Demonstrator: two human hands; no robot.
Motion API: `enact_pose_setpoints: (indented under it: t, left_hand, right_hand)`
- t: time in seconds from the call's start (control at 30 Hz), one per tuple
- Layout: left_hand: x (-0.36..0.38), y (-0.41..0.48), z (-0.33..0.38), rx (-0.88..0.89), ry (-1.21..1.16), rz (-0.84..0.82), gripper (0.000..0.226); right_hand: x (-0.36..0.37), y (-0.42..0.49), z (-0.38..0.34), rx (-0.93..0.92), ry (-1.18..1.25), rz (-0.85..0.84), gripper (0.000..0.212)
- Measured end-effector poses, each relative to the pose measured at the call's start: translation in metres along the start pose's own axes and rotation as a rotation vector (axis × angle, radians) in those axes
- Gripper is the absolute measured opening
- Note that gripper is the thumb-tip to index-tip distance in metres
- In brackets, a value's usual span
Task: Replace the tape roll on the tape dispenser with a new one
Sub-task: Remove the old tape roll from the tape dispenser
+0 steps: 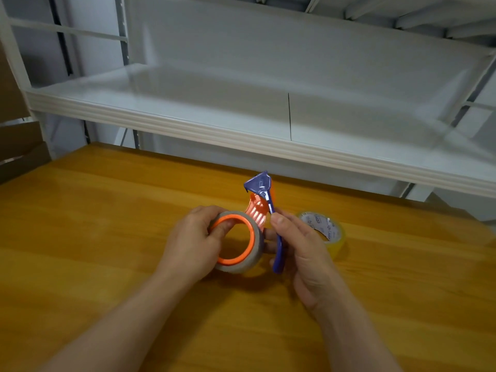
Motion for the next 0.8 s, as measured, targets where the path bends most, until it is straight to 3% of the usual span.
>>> enact_pose_setpoints:
  t: [0.07,0.17,0.37,0.47,0.57,0.8]
  left_hand:
    - [0.0,-0.001,0.0,-0.067,-0.039,-0.049,0.011]
    - [0.0,-0.004,0.0,-0.153,-0.091,-0.118,0.01]
    - [0.003,-0.012,0.011,-0.309,-0.326,-0.207,0.017]
    - [0.003,-0.016,0.014,-0.388,-0.434,-0.259,0.016]
    - [0.001,-0.02,0.019,-0.363,-0.455,-0.302,0.022]
    - [0.0,-0.023,0.032,-0.178,-0.462,-0.434,0.059]
  right_hand:
    - [0.0,0.0,0.0,-0.003,-0.009,0.018,0.073]
    - [-0.003,0.0,-0.002,-0.013,-0.009,0.056,0.075]
    - [-0.008,-0.006,-0.007,-0.001,0.044,0.01,0.031]
    - [-0.009,-0.004,-0.006,0.015,0.071,0.018,0.029]
    - [-0.009,-0.004,-0.004,0.005,-0.008,-0.014,0.039]
    - [-0.011,-0.005,-0.001,-0.005,-0.07,-0.187,0.052]
Point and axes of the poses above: each hand's wrist, its own y-axis towards the middle knuckle, its own x-axis out of the palm, z = x × y, the point moved 2 cm from there along y, towards the middle knuckle, and after that the axes turned 5 degrees about x, right-handed, at the moved point
